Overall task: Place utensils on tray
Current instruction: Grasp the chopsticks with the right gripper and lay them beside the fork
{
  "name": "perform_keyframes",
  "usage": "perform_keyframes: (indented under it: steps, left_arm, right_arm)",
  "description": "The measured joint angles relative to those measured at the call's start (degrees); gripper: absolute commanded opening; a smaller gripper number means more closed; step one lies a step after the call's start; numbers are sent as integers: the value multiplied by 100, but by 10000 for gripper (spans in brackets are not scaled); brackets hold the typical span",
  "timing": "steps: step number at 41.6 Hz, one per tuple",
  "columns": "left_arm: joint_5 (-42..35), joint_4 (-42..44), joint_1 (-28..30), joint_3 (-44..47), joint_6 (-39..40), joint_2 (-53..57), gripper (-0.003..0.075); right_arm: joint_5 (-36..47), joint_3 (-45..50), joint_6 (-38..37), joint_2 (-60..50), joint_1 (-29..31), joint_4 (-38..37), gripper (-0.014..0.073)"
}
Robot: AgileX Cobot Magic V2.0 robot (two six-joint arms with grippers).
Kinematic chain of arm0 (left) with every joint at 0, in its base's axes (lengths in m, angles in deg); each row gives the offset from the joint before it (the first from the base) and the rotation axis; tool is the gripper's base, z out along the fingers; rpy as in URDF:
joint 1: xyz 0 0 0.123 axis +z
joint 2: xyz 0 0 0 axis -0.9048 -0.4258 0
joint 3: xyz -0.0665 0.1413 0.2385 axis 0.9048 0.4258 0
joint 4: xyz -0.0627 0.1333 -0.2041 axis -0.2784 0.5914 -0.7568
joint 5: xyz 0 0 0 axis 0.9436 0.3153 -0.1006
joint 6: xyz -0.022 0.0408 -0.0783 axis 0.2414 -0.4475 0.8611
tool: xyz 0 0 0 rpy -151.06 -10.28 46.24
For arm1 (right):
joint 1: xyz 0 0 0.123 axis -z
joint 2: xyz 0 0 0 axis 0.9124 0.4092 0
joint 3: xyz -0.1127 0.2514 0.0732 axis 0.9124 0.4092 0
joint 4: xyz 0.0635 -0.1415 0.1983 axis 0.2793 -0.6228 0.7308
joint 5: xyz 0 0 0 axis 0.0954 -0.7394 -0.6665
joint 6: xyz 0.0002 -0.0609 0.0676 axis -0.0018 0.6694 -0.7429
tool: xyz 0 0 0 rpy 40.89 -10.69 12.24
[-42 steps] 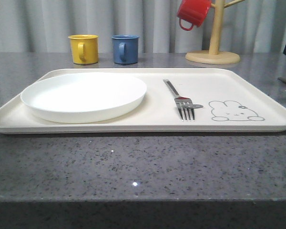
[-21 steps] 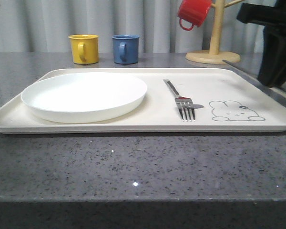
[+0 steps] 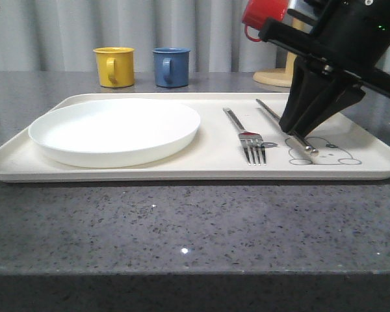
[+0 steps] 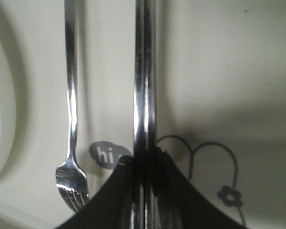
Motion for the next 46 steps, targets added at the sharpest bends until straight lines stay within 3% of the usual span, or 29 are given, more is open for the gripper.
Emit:
perform_keyframes:
  steps: [5, 9, 19, 31, 46]
  left_arm:
    - [0, 0, 0, 0, 0, 0, 369]
    - [0, 0, 0, 0, 0, 0, 369]
    - [0, 0, 0, 0, 0, 0, 369]
    - [0, 0, 0, 0, 0, 0, 369]
    - [0, 0, 0, 0, 0, 0, 369]
  right_arm:
    - [22, 0, 0, 89, -11, 81, 218]
    - [27, 0, 0, 99, -11, 103, 279]
    - [128, 0, 130, -82, -19, -45, 277]
    - [-32, 0, 254, -1288, 118, -1543, 277]
    - [-429, 0, 497, -1427, 1724, -2256, 276]
